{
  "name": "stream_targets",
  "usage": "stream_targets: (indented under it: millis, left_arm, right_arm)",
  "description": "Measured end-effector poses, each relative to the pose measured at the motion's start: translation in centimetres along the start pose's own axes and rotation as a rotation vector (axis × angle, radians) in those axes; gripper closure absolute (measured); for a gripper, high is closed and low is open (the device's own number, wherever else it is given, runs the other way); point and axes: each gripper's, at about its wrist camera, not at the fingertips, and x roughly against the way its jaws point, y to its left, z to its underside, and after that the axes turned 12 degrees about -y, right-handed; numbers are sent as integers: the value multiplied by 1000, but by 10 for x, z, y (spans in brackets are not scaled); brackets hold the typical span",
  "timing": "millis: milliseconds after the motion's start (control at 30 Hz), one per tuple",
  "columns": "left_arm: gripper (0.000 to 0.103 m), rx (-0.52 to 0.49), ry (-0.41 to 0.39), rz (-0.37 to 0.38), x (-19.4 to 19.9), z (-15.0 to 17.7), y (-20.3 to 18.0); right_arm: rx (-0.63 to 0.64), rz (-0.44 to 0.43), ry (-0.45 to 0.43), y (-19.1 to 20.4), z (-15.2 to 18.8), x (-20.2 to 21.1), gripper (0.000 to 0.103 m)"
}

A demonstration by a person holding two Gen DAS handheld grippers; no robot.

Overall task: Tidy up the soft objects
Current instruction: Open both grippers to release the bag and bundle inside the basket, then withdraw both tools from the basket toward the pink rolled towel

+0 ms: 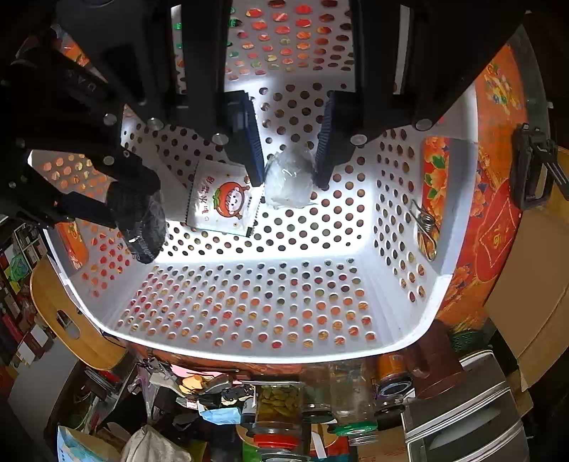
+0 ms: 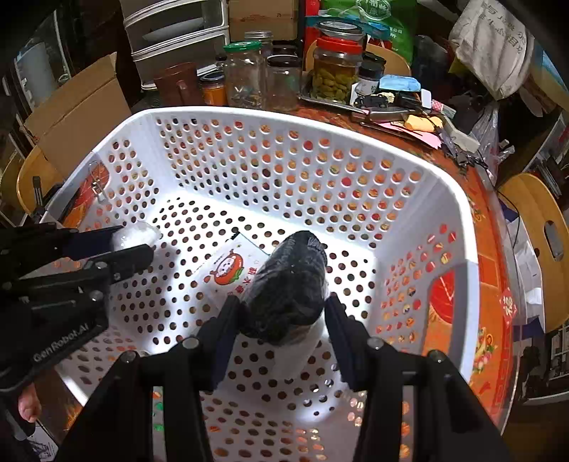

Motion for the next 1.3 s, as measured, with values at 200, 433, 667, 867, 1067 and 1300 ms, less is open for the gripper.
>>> stream_targets:
  millis: [200,433,667,867,1067,1300]
  left_arm:
    - [76,-5,1,10,-1,1,-1]
    - [75,1,-3,18,0,1,-5]
    - [39,-7,-30,15,10,0,-7]
    - [21,6,-90,17,33,-4,-2]
    - [8,-24,-140,-1,60,-4,-4]
    - [0,-41,-201,-4,98,3,-4]
  right_arm:
    - [-12,-7,-11,-5,0,1,54]
    - [-27,-39,-39,-5,0,12,54]
    - [-26,-40,-54,-7,1,22,35]
    - [-49,-45,-103,-18,3,47,22]
    - [-71,-40,-134,-31,7,69,7]
    - [-99,-27,-172,-36,20,92,0]
